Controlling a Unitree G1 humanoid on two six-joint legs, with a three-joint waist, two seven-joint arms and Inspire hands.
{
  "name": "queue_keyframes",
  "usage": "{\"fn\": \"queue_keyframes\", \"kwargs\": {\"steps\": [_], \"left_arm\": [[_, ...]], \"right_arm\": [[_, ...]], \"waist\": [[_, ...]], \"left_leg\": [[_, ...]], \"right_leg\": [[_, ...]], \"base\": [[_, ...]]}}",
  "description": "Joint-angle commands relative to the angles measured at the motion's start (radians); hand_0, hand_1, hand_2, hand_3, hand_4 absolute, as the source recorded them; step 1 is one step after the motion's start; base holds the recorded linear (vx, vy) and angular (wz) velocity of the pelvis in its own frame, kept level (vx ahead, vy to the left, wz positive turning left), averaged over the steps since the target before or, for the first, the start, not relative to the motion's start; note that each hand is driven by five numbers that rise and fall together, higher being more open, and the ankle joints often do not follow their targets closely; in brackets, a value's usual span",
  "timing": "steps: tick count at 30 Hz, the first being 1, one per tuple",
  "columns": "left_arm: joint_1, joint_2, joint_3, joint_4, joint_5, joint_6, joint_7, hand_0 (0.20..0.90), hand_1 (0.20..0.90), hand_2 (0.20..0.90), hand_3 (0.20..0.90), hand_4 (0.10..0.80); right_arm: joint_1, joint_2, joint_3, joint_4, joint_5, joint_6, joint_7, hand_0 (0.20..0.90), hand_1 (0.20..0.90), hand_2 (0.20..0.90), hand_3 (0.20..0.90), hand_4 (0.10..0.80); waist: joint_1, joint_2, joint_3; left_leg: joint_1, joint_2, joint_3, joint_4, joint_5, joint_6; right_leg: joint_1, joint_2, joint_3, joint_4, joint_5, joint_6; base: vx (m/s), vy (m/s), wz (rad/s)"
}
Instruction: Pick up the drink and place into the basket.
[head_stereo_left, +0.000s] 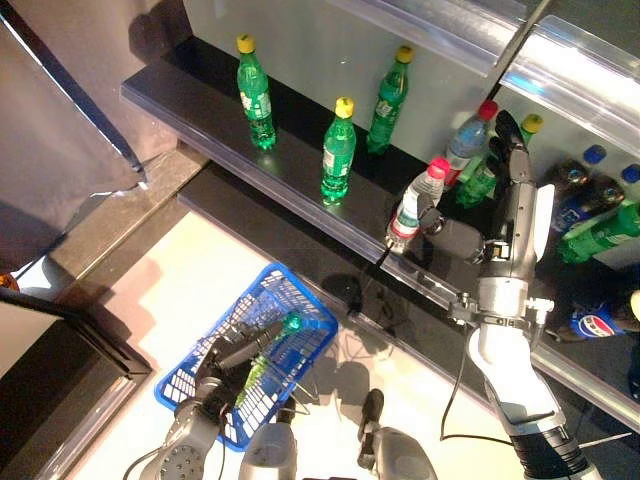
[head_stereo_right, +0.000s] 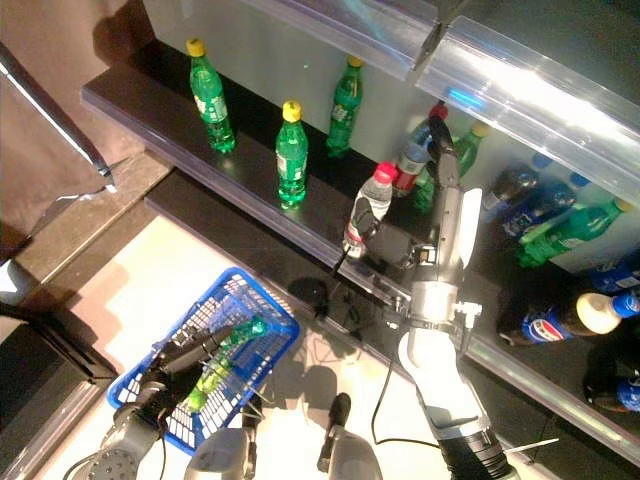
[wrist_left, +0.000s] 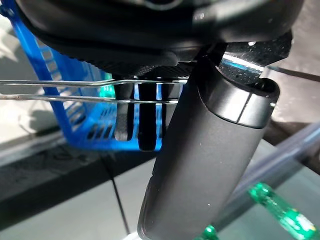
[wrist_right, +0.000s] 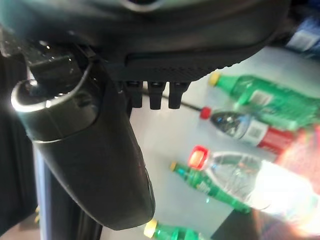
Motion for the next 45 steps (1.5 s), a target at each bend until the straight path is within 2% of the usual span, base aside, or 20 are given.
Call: {"fn": "queue_keyframes", "kwargs": {"steps": [1,6,10,13,20,29,34,45], "left_arm": [[-0.069,0.008,0.007,-0.226,-0.024,-0.255,-0.090,0.300,0.300,0.300,0.200,0.100],[-0.103,0.020,-0.013,-0.210,-0.038,-0.295,-0.055,0.300,0.300,0.300,0.200,0.100],[-0.119,0.025,-0.026,-0.200,-0.037,-0.310,-0.055,0.300,0.300,0.300,0.200,0.100],[-0.132,0.025,-0.031,-0.192,-0.034,-0.316,-0.062,0.300,0.300,0.300,0.200,0.100],[-0.170,0.026,-0.054,-0.168,-0.037,-0.341,-0.069,0.300,0.300,0.300,0.200,0.100],[-0.227,0.035,-0.073,-0.162,-0.047,-0.367,-0.066,0.300,0.300,0.300,0.200,0.100],[-0.234,0.035,-0.074,-0.173,-0.044,-0.376,-0.063,0.300,0.300,0.300,0.200,0.100],[-0.263,0.039,-0.090,-0.161,-0.043,-0.392,-0.045,0.300,0.300,0.300,0.200,0.100]], "right_arm": [[-0.030,-0.043,0.043,0.017,0.047,-0.111,-0.043,0.900,0.900,0.900,0.900,0.800],[-0.085,-0.052,0.044,0.040,0.090,-0.094,-0.099,0.900,0.900,0.900,0.900,0.800],[-0.122,-0.042,0.044,0.068,0.151,-0.107,-0.094,0.900,0.900,0.900,0.900,0.800],[-0.152,-0.039,0.047,0.079,0.200,-0.106,-0.072,0.900,0.900,0.900,0.900,0.800],[-0.236,-0.006,0.060,0.137,0.179,-0.103,-0.119,0.900,0.900,0.900,0.900,0.800],[-0.366,0.001,0.067,0.181,0.188,-0.087,-0.088,0.900,0.900,0.900,0.900,0.800],[-0.377,0.006,0.075,0.186,0.189,-0.082,-0.082,0.900,0.900,0.900,0.900,0.800],[-0.450,0.000,0.049,0.260,0.205,-0.072,-0.167,0.900,0.900,0.900,0.900,0.800]], "waist": [[-0.012,0.076,-0.164],[-0.007,0.065,-0.125],[-0.002,0.064,-0.091],[-0.002,0.067,-0.063],[0.000,0.081,0.000],[0.004,0.096,0.078],[0.008,0.093,0.079],[0.018,0.095,0.079]], "left_leg": [[-0.065,-0.060,-0.023,0.100,-0.083,0.065],[-0.124,-0.053,-0.010,0.133,-0.075,0.055],[-0.158,-0.052,-0.018,0.155,-0.069,0.048],[-0.187,-0.052,-0.018,0.183,-0.068,0.045],[-0.246,-0.057,-0.010,0.256,-0.080,0.049],[-0.328,-0.072,-0.004,0.304,-0.081,0.061],[-0.365,-0.076,-0.001,0.310,-0.078,0.068],[-0.425,-0.081,-0.009,0.327,-0.084,0.074]], "right_leg": [[-0.022,0.004,0.032,0.143,-0.107,0.026],[-0.027,0.021,0.036,0.105,-0.094,0.010],[-0.038,0.032,0.028,0.107,-0.099,-0.007],[-0.053,0.035,0.022,0.121,-0.104,-0.020],[-0.095,0.029,0.021,0.168,-0.111,-0.039],[-0.180,0.021,0.038,0.210,-0.101,-0.041],[-0.219,0.020,0.041,0.216,-0.092,-0.037],[-0.284,0.013,0.031,0.231,-0.085,-0.033]], "base": [[-0.062,-0.086,-0.02],[-0.106,-0.125,-0.07],[-0.061,-0.077,0.01],[-0.066,-0.022,0.01],[-0.019,0.007,0.02],[-0.067,0.037,0.02],[-0.015,0.008,0.05],[0.003,-0.002,0.01]]}}
